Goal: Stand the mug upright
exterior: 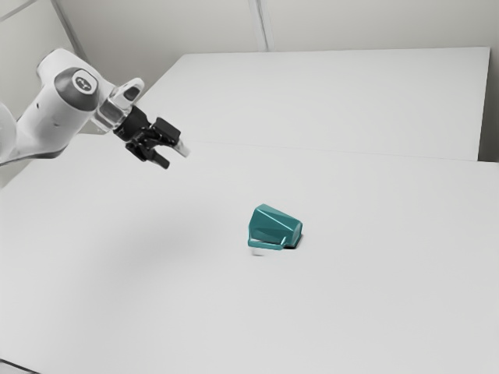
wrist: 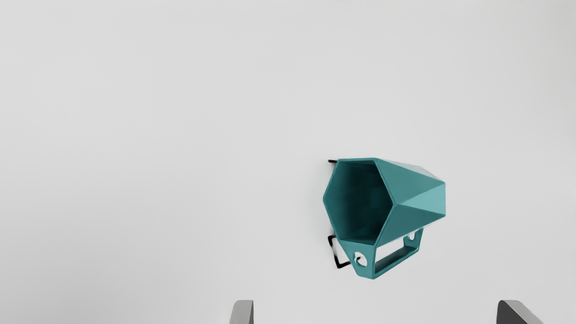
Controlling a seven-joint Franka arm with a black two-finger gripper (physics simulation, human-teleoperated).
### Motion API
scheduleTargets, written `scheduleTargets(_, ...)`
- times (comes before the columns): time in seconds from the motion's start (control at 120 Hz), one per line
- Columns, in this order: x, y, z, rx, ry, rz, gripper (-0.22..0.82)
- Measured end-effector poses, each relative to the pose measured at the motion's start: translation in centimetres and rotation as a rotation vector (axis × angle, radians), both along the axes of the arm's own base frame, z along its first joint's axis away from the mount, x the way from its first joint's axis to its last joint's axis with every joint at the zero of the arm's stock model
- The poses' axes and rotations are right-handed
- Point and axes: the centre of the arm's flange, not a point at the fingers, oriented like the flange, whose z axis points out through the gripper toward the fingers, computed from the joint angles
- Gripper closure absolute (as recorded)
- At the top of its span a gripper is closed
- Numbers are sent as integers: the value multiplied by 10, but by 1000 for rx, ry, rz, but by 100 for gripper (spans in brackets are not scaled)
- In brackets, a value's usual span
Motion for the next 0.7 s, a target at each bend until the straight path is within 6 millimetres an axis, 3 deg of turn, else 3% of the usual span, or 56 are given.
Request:
scheduleTargets(0.217, 7, -12, -48, -164, -72, -43, 2)
scheduleTargets(0.475, 14, -27, -79, -278, -167, -97, 2)
scheduleTargets(0.7, 6, -38, -112, -344, -179, -148, 2)
